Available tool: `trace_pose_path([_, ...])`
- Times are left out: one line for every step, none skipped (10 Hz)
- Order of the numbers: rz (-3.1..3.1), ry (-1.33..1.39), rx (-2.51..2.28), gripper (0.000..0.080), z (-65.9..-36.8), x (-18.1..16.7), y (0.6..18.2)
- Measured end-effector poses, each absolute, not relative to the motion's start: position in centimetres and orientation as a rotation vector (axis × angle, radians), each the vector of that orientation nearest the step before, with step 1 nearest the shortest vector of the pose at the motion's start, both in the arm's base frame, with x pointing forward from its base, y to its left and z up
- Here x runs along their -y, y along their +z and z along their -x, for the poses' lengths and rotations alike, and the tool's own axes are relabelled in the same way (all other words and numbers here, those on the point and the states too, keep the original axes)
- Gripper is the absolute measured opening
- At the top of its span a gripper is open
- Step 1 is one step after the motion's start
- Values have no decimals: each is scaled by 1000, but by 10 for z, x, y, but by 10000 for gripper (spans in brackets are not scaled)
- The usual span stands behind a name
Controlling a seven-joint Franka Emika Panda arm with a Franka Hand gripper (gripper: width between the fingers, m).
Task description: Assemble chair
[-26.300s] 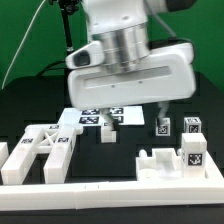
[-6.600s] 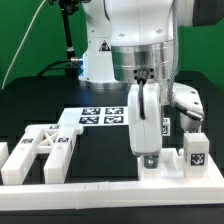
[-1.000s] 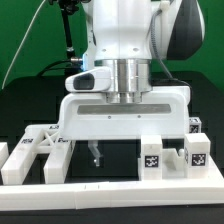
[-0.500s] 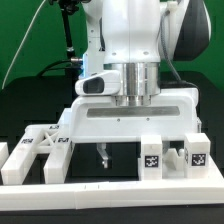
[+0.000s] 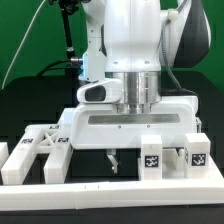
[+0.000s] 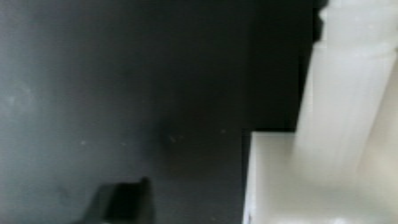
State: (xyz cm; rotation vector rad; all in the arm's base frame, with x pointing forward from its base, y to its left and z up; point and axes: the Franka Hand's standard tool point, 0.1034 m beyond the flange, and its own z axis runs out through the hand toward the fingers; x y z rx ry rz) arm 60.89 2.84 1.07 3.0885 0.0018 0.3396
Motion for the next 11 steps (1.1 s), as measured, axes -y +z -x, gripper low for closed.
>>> trace_pose_path([-3088,339,-2,206,-609,-28,11])
trace_pose_path([-3088,339,-2,79,-609,-28,11])
trace_pose_path([-3089,340,-1,79,-609,-28,11])
trace_pose_path([-3089,340,-1,35,-609,-28,11])
trace_pose_path([-3089,340,-1,35,-609,-28,11])
trace_pose_path([-3089,340,-1,35,-609,-28,11])
trace_pose_path([-3089,340,-1,35,-609,-28,11])
trace_pose_path([-3089,340,-1,35,-609,-28,11])
trace_pose_path([-3089,340,-1,35,-609,-28,11])
trace_pose_path([-3089,340,-1,35,-609,-28,11])
trace_pose_path([-3089,341,-2,35,-609,-27,12])
